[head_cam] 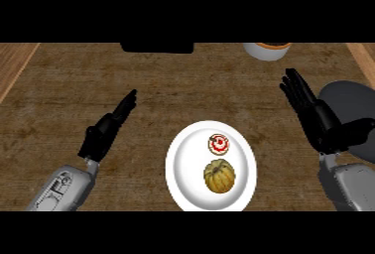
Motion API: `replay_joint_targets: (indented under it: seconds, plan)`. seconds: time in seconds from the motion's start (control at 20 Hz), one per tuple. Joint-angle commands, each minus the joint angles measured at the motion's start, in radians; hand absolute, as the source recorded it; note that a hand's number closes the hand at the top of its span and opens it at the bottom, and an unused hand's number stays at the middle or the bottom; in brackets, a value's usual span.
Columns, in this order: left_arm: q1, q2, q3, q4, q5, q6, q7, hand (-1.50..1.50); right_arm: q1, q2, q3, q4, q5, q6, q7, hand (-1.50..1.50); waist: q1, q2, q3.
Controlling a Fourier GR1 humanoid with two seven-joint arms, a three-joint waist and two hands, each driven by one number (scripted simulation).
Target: Pick the cupcake from the plate and place it in the pan
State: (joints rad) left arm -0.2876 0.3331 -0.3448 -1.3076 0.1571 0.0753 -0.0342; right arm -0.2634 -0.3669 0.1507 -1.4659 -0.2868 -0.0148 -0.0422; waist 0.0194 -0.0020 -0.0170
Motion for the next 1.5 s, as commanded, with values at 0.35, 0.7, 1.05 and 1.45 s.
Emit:
replay_joint_targets:
  seconds: [0.35,0.7,1.05,1.45]
  plan:
    - [-0.016,-0.002,0.209,-0.055,0.056,0.163,0.056,0.0,-0.025,0.065,0.16,0.173,0.289,-0.05,-0.195,1.5,-0.003,0.002,0.017]
    - [0.033,0.008,0.245,-0.066,0.051,0.18,0.036,0.0,0.229,-0.061,0.101,-0.113,0.429,-0.247,-0.316,-1.5,-0.049,-0.006,0.016]
    - [0.056,0.042,0.263,-0.128,0.07,0.146,0.079,0.0,0.177,-0.398,0.03,-0.394,0.418,0.026,0.054,-1.5,-0.04,-0.008,0.013]
    - [0.033,0.044,0.297,-0.113,0.065,0.096,0.072,0.0,-0.001,-0.387,0.053,-0.589,0.41,0.171,0.483,-1.5,-0.017,0.001,0.016]
